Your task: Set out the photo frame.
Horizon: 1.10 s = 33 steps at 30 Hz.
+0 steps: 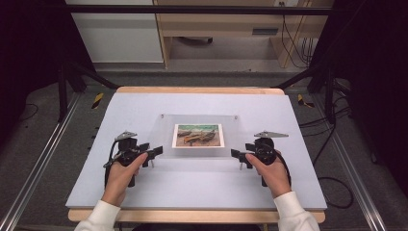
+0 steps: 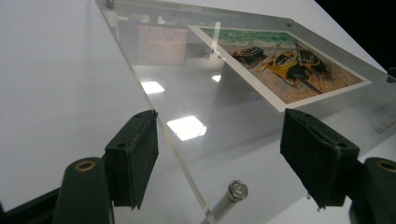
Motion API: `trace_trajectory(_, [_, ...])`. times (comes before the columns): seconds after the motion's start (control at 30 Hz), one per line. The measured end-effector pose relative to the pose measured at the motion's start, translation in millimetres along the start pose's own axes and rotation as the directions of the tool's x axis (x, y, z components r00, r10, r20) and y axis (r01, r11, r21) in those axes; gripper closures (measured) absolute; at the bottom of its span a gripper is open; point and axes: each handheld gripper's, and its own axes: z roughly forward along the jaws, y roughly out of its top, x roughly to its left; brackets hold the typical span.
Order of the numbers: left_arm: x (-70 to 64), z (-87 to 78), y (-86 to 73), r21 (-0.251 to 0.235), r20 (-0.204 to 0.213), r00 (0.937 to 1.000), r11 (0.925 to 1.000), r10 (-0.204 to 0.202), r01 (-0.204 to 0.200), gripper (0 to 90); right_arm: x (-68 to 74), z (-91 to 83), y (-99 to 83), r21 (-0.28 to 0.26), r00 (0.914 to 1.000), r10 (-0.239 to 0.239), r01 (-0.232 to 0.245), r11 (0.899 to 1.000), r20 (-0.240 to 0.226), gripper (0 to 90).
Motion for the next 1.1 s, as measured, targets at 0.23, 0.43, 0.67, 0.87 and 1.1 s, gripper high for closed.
trace_trajectory(0.23, [0.5, 0.0, 1.3, 0.021, 0.012, 0.9999, 0.9998, 0.002, -0.002, 24.9, 0.5, -0.8, 0.6, 0.007, 1.0000, -0.005, 0.005, 1.000, -0.001, 23.8])
trace_trajectory(0.43, [0.8, -0.3, 1.0, 0.024, 0.021, 0.9998, 0.9997, 0.002, -0.003, 24.3, 0.4, -1.2, 0.0, 0.013, 0.9999, 0.014, -0.014, 1.000, -0.005, 23.1])
trace_trajectory(0.67, [2.0, 2.3, 1.2, 0.030, 0.030, 0.9994, 0.9994, -0.015, 0.014, 21.5, -1.6, 0.7, 0.6, 0.026, 0.9988, 0.045, -0.044, 0.999, -0.018, 21.1])
trace_trajectory(0.87, [3.0, 5.1, 0.4, 0.040, 0.052, 0.9976, 0.9982, -0.046, 0.044, 19.5, -1.4, 1.6, 0.7, 0.029, 0.9982, 0.058, -0.058, 0.998, -0.016, 20.6])
trace_trajectory(1.1, [2.0, 7.3, -0.3, 0.042, 0.062, 0.9964, 0.9976, -0.057, 0.054, 18.9, -1.5, -0.1, 0.8, 0.040, 0.9979, 0.061, -0.060, 0.997, -0.020, 21.2])
